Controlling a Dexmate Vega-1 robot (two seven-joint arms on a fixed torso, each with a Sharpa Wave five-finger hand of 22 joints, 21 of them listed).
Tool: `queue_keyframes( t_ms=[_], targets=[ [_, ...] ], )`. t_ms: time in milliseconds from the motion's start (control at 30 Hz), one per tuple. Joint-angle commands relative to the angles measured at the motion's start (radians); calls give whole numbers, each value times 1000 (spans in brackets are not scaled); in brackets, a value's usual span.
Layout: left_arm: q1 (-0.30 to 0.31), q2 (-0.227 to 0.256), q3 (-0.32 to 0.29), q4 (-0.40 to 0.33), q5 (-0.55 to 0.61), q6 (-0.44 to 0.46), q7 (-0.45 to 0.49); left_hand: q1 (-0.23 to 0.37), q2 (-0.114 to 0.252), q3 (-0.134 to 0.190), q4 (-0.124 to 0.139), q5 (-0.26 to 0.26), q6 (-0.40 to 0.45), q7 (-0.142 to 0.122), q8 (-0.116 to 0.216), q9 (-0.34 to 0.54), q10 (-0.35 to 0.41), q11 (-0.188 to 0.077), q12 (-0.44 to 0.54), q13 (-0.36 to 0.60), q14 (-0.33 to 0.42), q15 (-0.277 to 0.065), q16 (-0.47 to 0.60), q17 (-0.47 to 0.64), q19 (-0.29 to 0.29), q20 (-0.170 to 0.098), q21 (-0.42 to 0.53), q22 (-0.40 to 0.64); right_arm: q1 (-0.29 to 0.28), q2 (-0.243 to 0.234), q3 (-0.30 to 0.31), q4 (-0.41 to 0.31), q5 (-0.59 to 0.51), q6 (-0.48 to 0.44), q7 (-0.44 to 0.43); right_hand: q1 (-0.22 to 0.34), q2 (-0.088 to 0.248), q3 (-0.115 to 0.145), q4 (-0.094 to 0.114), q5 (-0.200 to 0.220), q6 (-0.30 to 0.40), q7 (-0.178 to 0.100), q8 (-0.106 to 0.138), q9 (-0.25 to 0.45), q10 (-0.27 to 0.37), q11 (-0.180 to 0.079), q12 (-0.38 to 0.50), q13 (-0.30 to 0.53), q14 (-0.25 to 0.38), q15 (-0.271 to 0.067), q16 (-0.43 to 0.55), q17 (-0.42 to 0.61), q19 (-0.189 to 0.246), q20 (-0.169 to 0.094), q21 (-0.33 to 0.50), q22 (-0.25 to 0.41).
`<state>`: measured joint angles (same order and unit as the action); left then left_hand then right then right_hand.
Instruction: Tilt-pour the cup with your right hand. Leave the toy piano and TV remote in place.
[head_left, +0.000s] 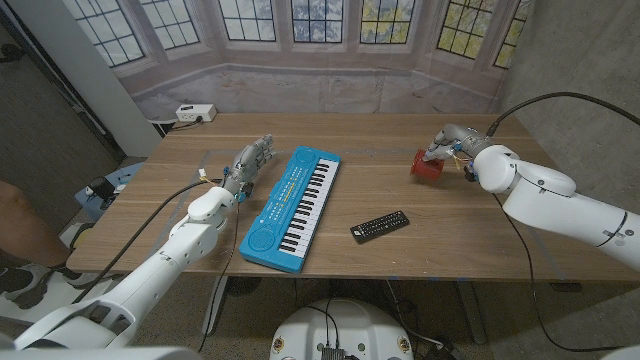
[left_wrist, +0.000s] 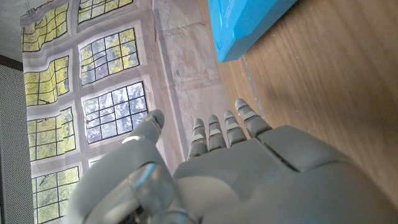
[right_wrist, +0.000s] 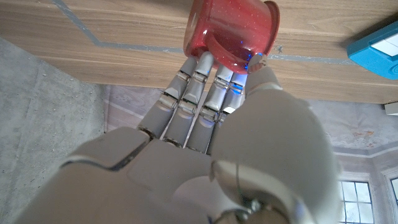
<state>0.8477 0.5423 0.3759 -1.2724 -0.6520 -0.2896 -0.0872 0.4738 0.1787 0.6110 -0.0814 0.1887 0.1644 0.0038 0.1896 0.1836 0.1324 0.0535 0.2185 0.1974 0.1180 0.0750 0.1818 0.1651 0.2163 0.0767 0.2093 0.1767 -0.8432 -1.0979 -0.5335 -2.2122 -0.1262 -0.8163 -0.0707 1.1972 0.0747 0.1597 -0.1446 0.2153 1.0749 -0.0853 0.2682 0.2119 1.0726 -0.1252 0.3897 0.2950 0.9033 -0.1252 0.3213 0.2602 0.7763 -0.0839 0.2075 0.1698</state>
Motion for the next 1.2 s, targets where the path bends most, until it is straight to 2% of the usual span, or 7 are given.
queue_keyframes(
  t_ms=[33, 500, 1200],
  targets=[
    [12, 10, -5, -23, 2, 6, 11, 10, 5, 7, 4, 5, 10, -3, 1, 4, 2, 2, -2, 3, 10, -2, -2, 5, 5, 1, -4, 1, -16, 50, 20, 17, 26, 30, -52, 2, 8, -4, 1, 4, 10, -2, 9, 3, 10, -5, 2, 3, 10, -100, -2, 2, 7, -72, -1, 5],
    [0, 14, -2, -23, 6, 12, 5, 10, 4, 8, 4, 5, 10, -3, 1, 4, 3, 2, -2, 3, 10, -3, -2, 5, 5, 2, -4, 1, -31, 111, 39, 35, 56, 68, -119, 4, 8, -5, 0, 4, 11, -3, 9, 3, 10, -4, 1, 5, 13, -100, -3, 2, 6, -71, -1, 5],
    [-41, 0, 11, 15, 9, 12, -26, 11, 5, 7, 5, 4, 10, -3, 0, 4, 3, 2, -2, 3, 10, -3, -2, 5, 5, 3, -5, 1, -54, 265, 54, 116, 88, 178, -281, 2, 9, -9, 1, 4, 13, -1, 9, 3, 11, -4, -1, 5, 17, -99, -3, 3, 8, -71, -1, 5]
  ],
)
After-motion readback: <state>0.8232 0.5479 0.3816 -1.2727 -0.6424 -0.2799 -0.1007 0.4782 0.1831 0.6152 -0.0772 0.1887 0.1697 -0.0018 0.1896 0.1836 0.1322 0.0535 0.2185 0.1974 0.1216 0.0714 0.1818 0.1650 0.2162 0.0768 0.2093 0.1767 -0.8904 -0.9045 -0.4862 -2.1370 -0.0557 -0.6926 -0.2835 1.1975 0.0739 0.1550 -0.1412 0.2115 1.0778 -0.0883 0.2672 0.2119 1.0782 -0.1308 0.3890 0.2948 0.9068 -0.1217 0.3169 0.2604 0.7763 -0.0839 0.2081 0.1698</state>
